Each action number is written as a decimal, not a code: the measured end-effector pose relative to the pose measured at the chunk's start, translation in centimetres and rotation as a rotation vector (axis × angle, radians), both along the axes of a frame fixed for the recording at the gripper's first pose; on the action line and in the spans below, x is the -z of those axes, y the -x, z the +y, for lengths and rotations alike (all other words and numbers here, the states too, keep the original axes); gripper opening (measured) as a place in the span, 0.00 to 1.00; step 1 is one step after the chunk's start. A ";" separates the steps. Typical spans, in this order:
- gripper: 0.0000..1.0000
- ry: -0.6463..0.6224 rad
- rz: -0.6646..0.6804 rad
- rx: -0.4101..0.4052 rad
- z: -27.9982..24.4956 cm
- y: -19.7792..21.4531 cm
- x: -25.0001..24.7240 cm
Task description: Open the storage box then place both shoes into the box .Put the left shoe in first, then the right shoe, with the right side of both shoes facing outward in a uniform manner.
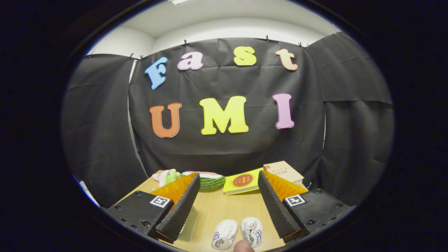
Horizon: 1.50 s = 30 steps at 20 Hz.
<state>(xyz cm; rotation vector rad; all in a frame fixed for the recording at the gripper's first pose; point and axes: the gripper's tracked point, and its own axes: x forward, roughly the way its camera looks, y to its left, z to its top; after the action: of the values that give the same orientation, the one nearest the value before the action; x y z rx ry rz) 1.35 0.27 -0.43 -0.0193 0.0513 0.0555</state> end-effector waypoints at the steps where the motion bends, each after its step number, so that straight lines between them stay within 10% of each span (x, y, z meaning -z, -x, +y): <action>1: 1.00 -0.003 0.004 -0.006 0.0 -0.1 0.1; 20: 1.00 -0.273 0.565 -0.430 10.8 -1.6 18.7; 30: 0.95 -0.471 0.821 -0.458 13.2 -3.0 27.3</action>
<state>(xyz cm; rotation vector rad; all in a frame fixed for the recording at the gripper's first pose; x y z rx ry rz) 4.35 13.44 -27.75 0.4668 0.8533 0.5309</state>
